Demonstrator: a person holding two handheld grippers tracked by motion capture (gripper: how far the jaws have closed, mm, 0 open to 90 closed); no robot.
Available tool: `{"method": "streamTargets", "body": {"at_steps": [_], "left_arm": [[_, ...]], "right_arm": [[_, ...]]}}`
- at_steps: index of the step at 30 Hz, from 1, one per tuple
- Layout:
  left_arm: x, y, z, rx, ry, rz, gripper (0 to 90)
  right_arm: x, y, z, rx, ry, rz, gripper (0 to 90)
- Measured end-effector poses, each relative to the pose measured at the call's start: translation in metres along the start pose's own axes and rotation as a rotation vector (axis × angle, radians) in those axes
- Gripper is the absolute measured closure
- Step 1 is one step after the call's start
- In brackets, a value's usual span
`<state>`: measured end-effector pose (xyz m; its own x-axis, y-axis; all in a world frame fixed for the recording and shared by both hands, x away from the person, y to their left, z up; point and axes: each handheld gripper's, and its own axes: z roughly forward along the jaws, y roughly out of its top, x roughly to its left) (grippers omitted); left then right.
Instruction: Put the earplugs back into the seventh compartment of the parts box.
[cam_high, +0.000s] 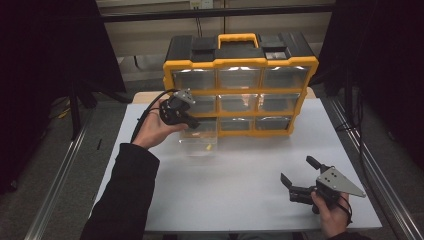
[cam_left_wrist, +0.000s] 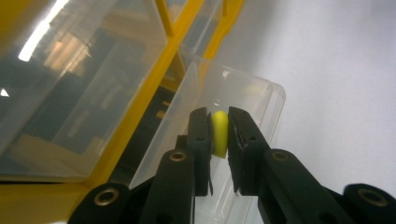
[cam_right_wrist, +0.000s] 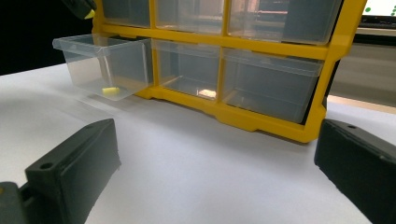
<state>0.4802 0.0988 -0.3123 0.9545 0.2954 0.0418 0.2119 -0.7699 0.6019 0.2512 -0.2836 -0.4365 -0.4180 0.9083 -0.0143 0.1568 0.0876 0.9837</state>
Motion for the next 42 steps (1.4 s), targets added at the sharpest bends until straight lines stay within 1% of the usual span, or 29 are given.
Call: {"method": "streamTargets", "body": {"at_steps": [3, 5, 8, 10, 11, 13, 17, 20, 24, 26, 31, 34, 36, 37, 40, 42], "left_arm": [[0.004, -0.002, 0.006, 0.015, 0.002, -0.019, 79.7], [0.006, -0.003, 0.008, 0.011, -0.002, -0.03, 79.7], [0.005, -0.003, 0.013, 0.033, 0.003, -0.023, 79.7], [0.005, -0.003, 0.016, 0.034, 0.001, -0.025, 79.7], [0.005, -0.003, 0.018, 0.047, 0.008, -0.022, 79.7], [0.007, -0.005, 0.022, 0.059, 0.009, -0.031, 79.7], [0.011, -0.01, 0.028, 0.062, 0.005, -0.046, 79.7], [0.012, -0.014, 0.031, 0.073, 0.002, -0.045, 79.7], [0.012, -0.016, 0.035, 0.079, -0.009, -0.056, 79.7], [0.012, -0.016, 0.037, 0.083, -0.009, -0.049, 79.7], [0.011, -0.016, 0.038, 0.083, -0.01, -0.05, 78.9], [0.011, -0.015, 0.039, 0.078, -0.009, -0.049, 76.9], [0.01, -0.015, 0.039, 0.078, -0.001, -0.042, 71.8], [0.01, -0.015, 0.038, 0.076, 0.007, -0.041, 71.3], [0.01, -0.015, 0.037, 0.07, 0.031, -0.043, 63.5], [0.01, -0.015, 0.035, 0.056, 0.043, -0.049, 56.7]], "right_arm": [[0.0, 0.0, 0.0, 0.0, 0.0, 0.0, 0.0], [0.0, 0.0, 0.0, 0.0, 0.0, -0.001, 0.0], [0.0, 0.0, 0.0, 0.001, 0.0, 0.0, 0.0], [0.0, 0.0, 0.0, 0.0, 0.0, 0.0, 0.0], [0.0, 0.0, 0.0, 0.0, 0.0, 0.0, 0.0], [0.0, 0.0, 0.0, 0.0, 0.001, 0.0, 0.0], [0.0, 0.0, 0.0, -0.001, 0.002, 0.001, 0.0], [0.0, 0.0, 0.0, -0.001, 0.002, -0.001, 0.0], [0.0, 0.0, 0.0, 0.001, 0.001, 0.0, 0.0], [0.0, 0.0, 0.0, 0.001, 0.001, 0.0, 0.0], [0.0, 0.0, 0.0, -0.001, 0.002, -0.001, 0.0], [0.0, 0.0, 0.0, -0.001, 0.002, -0.001, 0.0], [0.0, 0.0, 0.0, -0.001, 0.003, -0.001, 0.0], [0.0, 0.0, 0.0, -0.001, 0.003, -0.001, 0.0], [0.0, 0.0, 0.0, 0.0, 0.004, 0.0, 0.0], [0.0, 0.0, 0.0, 0.0, 0.002, -0.001, 0.0]]}}
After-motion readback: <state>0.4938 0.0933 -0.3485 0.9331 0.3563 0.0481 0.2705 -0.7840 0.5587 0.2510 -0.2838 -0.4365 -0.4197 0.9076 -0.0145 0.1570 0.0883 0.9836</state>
